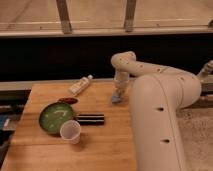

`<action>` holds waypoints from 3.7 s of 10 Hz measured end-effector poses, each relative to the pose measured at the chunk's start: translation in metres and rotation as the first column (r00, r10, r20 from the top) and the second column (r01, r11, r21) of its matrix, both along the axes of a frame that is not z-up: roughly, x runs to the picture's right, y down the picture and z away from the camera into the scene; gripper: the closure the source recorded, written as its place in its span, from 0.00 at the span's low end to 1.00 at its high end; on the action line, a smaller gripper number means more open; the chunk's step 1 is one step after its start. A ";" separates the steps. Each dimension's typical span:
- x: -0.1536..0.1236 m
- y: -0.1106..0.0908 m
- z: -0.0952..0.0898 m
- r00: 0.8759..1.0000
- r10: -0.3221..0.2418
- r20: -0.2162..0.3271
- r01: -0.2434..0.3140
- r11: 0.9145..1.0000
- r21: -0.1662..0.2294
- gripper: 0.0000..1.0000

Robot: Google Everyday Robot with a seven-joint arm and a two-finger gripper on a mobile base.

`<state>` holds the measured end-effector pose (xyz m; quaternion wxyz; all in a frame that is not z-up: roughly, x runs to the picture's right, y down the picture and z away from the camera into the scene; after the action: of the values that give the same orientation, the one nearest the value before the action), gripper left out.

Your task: Wipe the white sponge on the table

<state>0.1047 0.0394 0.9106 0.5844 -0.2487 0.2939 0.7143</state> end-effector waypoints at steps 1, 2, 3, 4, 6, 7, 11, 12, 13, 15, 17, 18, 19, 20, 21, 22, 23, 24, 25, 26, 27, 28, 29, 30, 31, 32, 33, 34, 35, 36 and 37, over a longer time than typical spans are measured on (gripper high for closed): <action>0.007 -0.005 0.009 1.000 0.001 -0.021 -0.001 1.000 -0.001 1.00; 0.008 -0.014 0.019 1.000 -0.009 -0.025 0.009 1.000 0.000 1.00; 0.004 -0.022 0.028 1.000 -0.016 -0.022 0.016 1.000 0.002 1.00; -0.006 -0.033 0.038 0.999 -0.031 -0.009 0.031 1.000 0.004 1.00; -0.029 -0.048 0.051 0.998 -0.062 0.033 0.062 0.998 0.010 1.00; -0.039 -0.053 0.054 0.996 -0.075 0.056 0.074 0.997 0.015 1.00; -0.083 -0.054 0.044 0.976 -0.149 0.160 0.144 0.989 0.046 1.00; -0.094 -0.043 0.028 0.969 -0.160 0.189 0.151 0.987 0.058 1.00; -0.102 -0.033 0.014 0.966 -0.160 0.205 0.150 0.987 0.066 1.00; -0.104 -0.014 -0.012 0.967 -0.139 0.213 0.127 0.989 0.070 1.00; -0.085 -0.002 -0.026 0.979 -0.104 0.174 0.094 0.993 0.066 1.00; -0.065 0.003 -0.030 0.989 -0.073 0.132 0.066 0.996 0.056 1.00; -0.045 0.004 -0.030 0.995 -0.046 0.093 0.042 0.998 0.053 1.00; -0.027 0.002 -0.029 0.998 -0.024 0.060 0.021 0.998 0.051 1.00; -0.008 -0.003 -0.025 1.000 -0.005 0.018 0.004 0.999 0.043 1.00; 0.009 -0.012 -0.017 1.000 0.010 -0.022 -0.009 0.999 0.041 1.00; 0.016 -0.018 -0.013 0.999 0.014 -0.043 -0.013 0.999 0.038 1.00; 0.024 -0.025 -0.008 0.998 0.016 -0.066 -0.014 0.999 0.034 1.00; 0.029 -0.031 -0.003 0.997 0.012 -0.075 -0.010 0.999 0.032 1.00; 0.028 -0.037 0.004 0.997 0.001 -0.075 0.002 1.000 0.030 1.00; 0.024 -0.043 0.009 0.998 -0.011 -0.069 0.013 0.999 0.029 1.00; 0.012 -0.050 0.018 0.998 -0.032 -0.053 0.034 0.999 0.026 1.00; 0.002 -0.054 0.023 0.998 -0.049 -0.038 0.050 0.998 0.025 1.00; -0.010 -0.059 0.031 0.997 -0.069 -0.017 0.070 0.997 0.023 1.00; -0.025 -0.065 0.038 0.996 -0.093 0.009 0.093 0.995 0.023 1.00; -0.040 -0.070 0.046 0.992 -0.121 0.043 0.120 0.992 0.024 1.00; -0.051 -0.072 0.049 0.987 -0.143 0.068 0.141 0.990 0.027 1.00; -0.059 -0.072 0.049 0.982 -0.164 0.093 0.162 0.986 0.033 1.00; -0.067 -0.073 0.046 0.976 -0.184 0.116 0.180 0.983 0.044 1.00; -0.077 -0.070 0.039 0.969 -0.202 0.141 0.196 0.979 0.055 1.00; -0.086 -0.066 0.033 0.962 -0.217 0.163 0.210 0.976 0.061 1.00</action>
<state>0.0183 -0.0262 0.9436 0.6861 -0.2623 0.2530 0.6297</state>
